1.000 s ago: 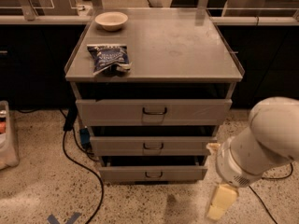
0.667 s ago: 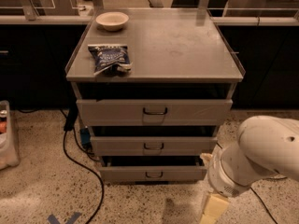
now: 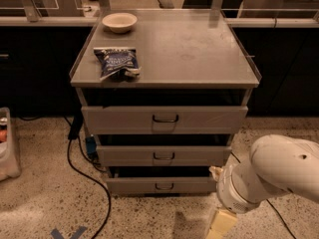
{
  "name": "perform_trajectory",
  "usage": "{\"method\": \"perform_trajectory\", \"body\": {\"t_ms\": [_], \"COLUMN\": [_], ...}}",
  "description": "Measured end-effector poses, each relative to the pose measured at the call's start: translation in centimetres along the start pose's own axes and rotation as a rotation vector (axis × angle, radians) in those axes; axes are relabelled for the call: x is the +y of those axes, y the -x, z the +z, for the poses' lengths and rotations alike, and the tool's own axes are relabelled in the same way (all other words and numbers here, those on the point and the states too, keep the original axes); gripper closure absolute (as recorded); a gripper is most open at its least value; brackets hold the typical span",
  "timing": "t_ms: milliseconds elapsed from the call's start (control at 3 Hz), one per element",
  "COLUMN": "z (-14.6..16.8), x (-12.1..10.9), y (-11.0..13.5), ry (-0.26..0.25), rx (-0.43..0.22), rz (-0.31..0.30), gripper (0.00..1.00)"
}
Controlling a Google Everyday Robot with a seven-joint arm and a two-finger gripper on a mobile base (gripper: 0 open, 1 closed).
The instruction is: Open bottom drawer
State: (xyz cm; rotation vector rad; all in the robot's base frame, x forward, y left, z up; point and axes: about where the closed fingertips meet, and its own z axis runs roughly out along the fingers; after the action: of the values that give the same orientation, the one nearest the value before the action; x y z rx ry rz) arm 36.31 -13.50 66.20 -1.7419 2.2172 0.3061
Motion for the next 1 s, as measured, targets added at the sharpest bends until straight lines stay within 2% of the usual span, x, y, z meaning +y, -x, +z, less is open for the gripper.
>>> {"method": "perform_trajectory", "body": {"t_ms": [333, 667, 1000], "z": [0.6, 4.1, 7.0], "x": [-0.1, -2.1, -4.0], "y": [-0.5, -0.6, -0.3], "ry": [0.011, 0.047, 0.055], "rx": [-0.025, -0.041, -0.051], "rz": [0.001, -0.027, -0.054], "gripper": [0.0, 0.0, 0.0]}}
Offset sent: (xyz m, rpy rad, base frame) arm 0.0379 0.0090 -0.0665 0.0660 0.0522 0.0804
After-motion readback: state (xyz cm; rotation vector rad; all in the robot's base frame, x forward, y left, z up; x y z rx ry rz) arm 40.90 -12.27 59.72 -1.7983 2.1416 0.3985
